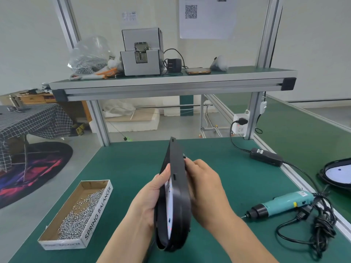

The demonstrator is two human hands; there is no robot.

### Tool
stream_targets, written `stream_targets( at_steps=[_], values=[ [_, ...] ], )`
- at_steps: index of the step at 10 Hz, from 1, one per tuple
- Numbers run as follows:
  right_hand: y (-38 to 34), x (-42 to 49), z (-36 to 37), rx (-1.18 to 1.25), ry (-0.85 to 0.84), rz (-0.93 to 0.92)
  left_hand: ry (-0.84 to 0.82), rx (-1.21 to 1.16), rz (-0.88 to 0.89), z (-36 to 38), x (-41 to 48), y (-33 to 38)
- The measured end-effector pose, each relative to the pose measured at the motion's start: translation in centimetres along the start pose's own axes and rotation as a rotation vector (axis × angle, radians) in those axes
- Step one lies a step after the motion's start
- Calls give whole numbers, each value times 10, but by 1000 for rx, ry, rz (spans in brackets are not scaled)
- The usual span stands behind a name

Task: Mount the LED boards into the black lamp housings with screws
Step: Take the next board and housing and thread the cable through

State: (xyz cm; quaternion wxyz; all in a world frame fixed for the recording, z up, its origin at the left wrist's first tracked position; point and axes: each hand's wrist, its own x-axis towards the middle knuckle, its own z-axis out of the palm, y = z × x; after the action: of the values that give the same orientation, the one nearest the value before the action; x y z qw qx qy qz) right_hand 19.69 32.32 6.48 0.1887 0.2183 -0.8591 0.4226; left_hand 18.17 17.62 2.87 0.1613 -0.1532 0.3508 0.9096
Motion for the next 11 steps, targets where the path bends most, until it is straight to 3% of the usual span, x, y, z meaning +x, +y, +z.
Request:
stream_targets(
  at_steps=[2, 3, 4, 5, 6, 7, 9, 11],
  values=[
    [-14, -2, 5, 609, -38, 433, -7, 234, 185, 14, -5, -2],
    [8, 1, 6, 937, -187, 509, 37, 259, 258, 14, -3, 6],
    [25, 9, 2, 884, -178, 428, 34, 255, 312, 15, -2, 16],
    [38, 19, -11, 1082, -174, 511, 45, 434, 449, 17, -4, 26],
    [40, 28, -25, 1180, -300, 546, 84, 820, 645, 20, -2, 34],
    [39, 33, -26, 1062, -303, 487, 84, 1003, 759, 22, 2, 35],
    [40, 35, -11, 944, -30, 481, 45, 959, 857, 27, 8, 20],
    [50, 29, 1, 938, -31, 377, 132, 1018, 924, 25, 7, 20]
  ],
)
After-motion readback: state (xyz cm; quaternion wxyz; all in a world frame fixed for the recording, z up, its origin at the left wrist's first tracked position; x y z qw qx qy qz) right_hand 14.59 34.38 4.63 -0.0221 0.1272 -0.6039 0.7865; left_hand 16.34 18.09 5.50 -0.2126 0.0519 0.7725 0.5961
